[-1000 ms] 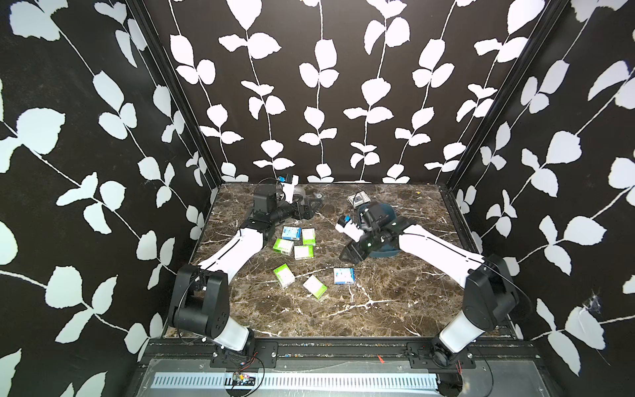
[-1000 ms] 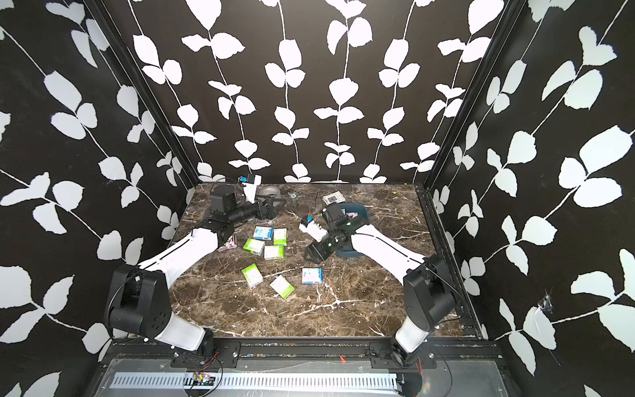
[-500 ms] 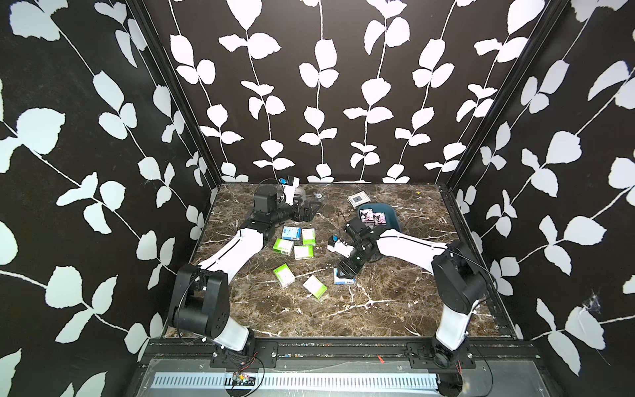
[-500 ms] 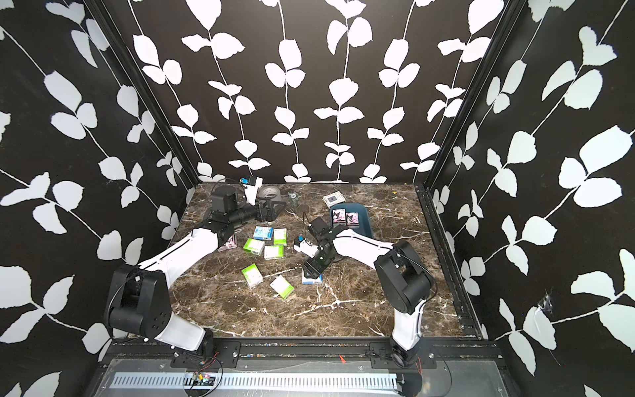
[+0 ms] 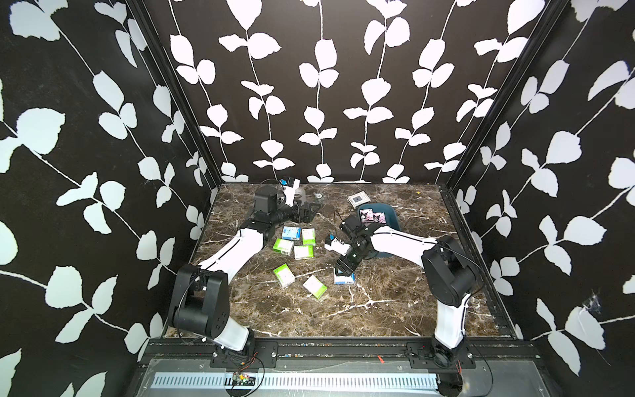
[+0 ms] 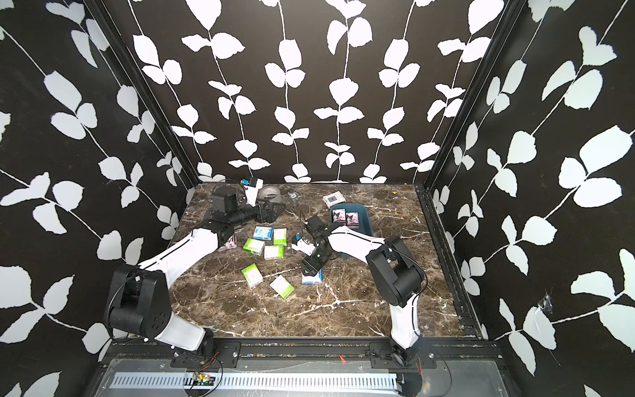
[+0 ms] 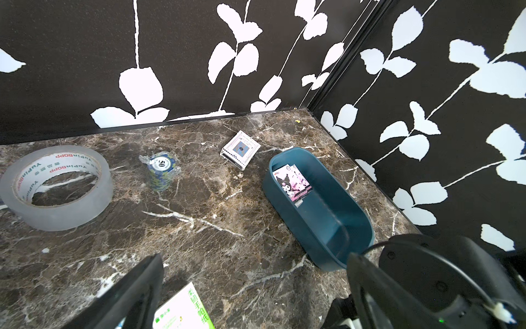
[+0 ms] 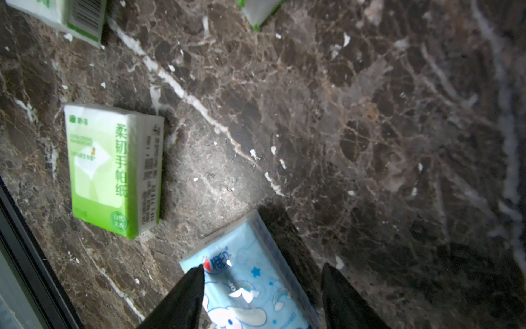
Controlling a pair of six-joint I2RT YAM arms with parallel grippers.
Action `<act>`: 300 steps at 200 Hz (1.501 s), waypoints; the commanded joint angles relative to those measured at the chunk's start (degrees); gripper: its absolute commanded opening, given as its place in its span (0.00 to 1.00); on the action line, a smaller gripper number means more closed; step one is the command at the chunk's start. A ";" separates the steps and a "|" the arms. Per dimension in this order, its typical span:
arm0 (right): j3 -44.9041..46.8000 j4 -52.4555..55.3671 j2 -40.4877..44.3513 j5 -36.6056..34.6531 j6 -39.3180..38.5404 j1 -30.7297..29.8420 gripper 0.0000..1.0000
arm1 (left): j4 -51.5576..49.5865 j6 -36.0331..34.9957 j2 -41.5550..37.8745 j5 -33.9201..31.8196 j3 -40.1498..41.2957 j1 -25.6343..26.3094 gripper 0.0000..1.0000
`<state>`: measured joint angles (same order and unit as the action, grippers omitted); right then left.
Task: Put the pocket tissues into the storage box
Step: Pick up the pocket tissues from the center of the board.
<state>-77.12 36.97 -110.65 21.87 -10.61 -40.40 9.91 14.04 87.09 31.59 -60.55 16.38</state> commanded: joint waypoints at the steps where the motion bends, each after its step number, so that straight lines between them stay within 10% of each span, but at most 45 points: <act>1: 1.55 0.83 0.33 0.77 -0.45 -0.29 0.66 | -0.35 -0.98 -2.28 -0.27 0.77 0.23 0.99; 63: 5.26 1.39 -0.18 0.82 -0.12 -0.32 0.56 | -0.04 -0.70 -1.93 0.12 0.44 0.22 0.99; 128: 6.12 0.15 0.73 0.34 0.96 -0.38 0.00 | -0.06 -0.63 -1.53 0.31 -0.36 0.23 0.99; 300: -1.74 -10.87 12.87 -12.80 21.75 13.47 0.00 | -3.21 -2.44 0.03 0.26 -5.63 3.15 0.99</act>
<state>-75.35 26.65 -98.19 15.92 6.11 -29.87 6.55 12.75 87.11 31.18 -63.00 17.12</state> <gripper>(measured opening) 0.094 0.989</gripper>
